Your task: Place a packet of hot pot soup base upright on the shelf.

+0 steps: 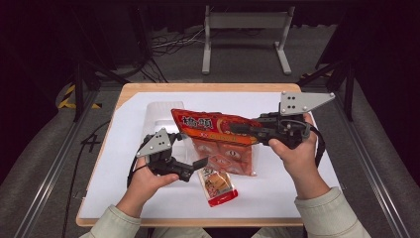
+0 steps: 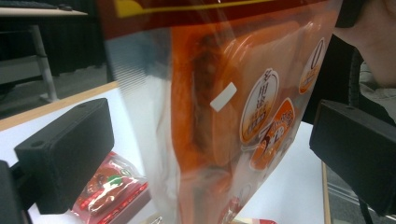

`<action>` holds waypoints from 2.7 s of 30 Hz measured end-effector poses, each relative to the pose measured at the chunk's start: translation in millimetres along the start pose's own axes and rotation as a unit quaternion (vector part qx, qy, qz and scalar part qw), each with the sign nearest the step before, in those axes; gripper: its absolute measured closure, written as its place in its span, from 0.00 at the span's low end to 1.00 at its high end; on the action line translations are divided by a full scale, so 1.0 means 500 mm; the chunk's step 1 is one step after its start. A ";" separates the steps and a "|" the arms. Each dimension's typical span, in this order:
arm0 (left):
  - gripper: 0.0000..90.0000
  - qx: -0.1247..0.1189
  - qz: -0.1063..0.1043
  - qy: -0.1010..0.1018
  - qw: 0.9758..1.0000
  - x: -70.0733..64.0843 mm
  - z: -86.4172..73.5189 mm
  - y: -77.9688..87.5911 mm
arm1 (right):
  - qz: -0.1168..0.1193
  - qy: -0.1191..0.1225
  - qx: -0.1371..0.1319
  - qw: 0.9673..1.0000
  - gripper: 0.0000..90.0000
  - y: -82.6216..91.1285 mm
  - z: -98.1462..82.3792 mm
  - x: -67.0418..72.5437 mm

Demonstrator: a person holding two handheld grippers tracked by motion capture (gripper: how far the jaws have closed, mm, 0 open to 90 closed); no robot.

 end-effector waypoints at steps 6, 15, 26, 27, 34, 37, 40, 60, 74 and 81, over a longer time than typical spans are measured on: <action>0.01 -0.006 -0.015 0.005 1.000 -0.001 -0.002 -0.015 | 0.005 -0.002 -0.002 1.000 1.00 -0.009 -0.004 0.001; 0.10 -0.022 -0.063 -0.003 0.998 -0.019 0.001 -0.026 | 0.016 -0.005 -0.012 1.000 1.00 -0.014 -0.010 0.006; 0.33 -0.018 -0.075 -0.016 0.997 -0.028 -0.010 -0.048 | 0.020 -0.017 -0.031 0.999 1.00 -0.010 -0.020 0.004; 0.33 -0.015 -0.075 -0.016 0.997 -0.031 -0.011 -0.051 | 0.020 -0.017 -0.031 0.999 1.00 -0.010 -0.020 0.004; 0.56 0.018 -0.089 -0.010 0.996 -0.044 -0.020 -0.055 | 0.008 -0.029 -0.041 0.999 1.00 -0.003 -0.028 -0.007; 0.64 0.020 -0.094 -0.022 0.995 -0.049 -0.019 -0.054 | 0.004 -0.030 -0.043 0.999 1.00 0.002 -0.031 -0.010; 0.71 0.029 -0.105 -0.030 0.994 -0.055 -0.019 -0.052 | 0.004 -0.031 -0.041 0.999 1.00 0.004 -0.034 -0.011; 0.78 0.058 -0.096 -0.053 0.992 -0.072 -0.014 -0.041 | -0.022 -0.017 -0.024 0.999 0.92 0.015 -0.043 -0.017; 0.78 0.056 -0.086 -0.059 0.993 -0.050 0.026 -0.034 | -0.084 -0.049 -0.050 0.994 0.61 0.087 -0.048 -0.057; 0.78 0.059 -0.083 -0.054 0.993 -0.017 0.058 -0.027 | -0.135 -0.043 -0.046 0.989 0.56 0.138 -0.083 -0.083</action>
Point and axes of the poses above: each handheld gripper's, and its own axes: y roughly backward along the jaws, z roughly out of its top, x roughly to its left, the point moved 9 cm from there along -y, roughly forward along the jaws, and after that the axes turned 1 degree about y, right-handed, at the moved point
